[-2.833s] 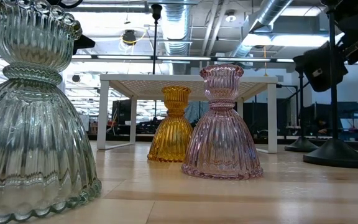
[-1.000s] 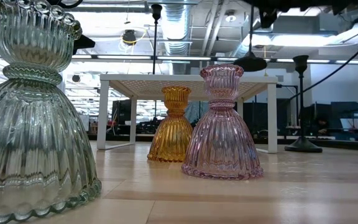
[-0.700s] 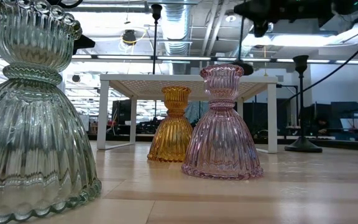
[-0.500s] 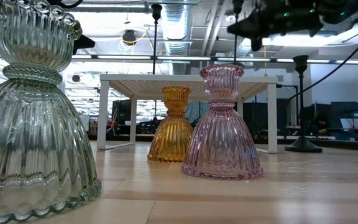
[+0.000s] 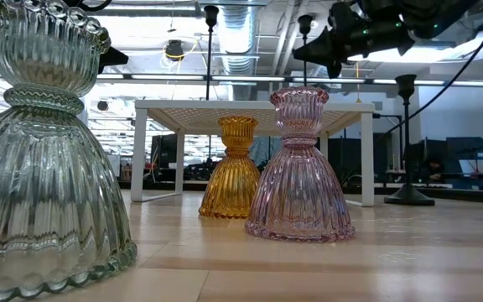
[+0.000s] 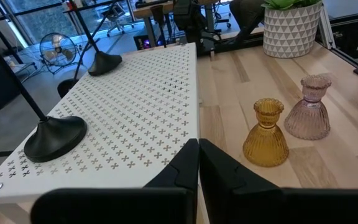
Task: Pick & Place candle stick holders
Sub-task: Put the black candle holder on the shelf
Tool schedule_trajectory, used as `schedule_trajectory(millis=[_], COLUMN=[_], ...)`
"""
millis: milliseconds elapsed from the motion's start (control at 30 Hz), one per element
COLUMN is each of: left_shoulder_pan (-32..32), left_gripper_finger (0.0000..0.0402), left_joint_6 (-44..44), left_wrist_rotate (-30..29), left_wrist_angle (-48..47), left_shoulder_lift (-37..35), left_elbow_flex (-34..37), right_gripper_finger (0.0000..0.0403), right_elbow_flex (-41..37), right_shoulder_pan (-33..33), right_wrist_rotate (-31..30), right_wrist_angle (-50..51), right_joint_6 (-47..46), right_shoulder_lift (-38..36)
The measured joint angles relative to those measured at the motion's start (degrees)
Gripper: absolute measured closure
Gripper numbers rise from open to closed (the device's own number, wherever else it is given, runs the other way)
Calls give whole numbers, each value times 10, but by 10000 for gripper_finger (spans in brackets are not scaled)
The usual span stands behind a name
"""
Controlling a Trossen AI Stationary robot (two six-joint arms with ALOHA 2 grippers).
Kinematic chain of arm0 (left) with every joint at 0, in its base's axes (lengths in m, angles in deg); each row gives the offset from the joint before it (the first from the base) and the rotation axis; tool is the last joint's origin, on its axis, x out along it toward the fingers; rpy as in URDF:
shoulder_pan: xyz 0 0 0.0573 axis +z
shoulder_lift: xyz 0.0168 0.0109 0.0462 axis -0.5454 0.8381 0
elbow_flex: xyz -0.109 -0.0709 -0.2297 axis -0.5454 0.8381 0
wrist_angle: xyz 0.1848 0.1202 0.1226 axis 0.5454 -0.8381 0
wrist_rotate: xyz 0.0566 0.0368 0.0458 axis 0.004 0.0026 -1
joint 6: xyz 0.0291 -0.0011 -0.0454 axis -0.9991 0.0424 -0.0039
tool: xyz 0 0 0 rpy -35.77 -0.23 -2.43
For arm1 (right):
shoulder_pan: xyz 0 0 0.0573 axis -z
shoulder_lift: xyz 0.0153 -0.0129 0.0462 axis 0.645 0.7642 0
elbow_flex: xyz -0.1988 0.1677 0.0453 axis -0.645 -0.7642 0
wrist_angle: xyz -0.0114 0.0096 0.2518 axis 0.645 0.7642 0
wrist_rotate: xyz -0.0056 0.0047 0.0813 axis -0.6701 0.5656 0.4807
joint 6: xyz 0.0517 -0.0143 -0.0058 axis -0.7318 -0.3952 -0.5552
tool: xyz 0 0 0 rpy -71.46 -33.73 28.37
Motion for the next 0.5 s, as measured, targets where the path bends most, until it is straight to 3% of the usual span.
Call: schedule_trajectory(millis=[500], left_shoulder_pan=[0], left_gripper_finger=[389], left_joint_6=[0], left_wrist_rotate=[0], left_wrist_angle=[-2], left_shoulder_lift=[0], left_elbow_flex=[0], right_gripper_finger=[403], right_elbow_flex=[1], right_shoulder_pan=[9], right_wrist_rotate=[-2], right_wrist_angle=[40], right_joint_6=[17], right_shoulder_lift=[-15])
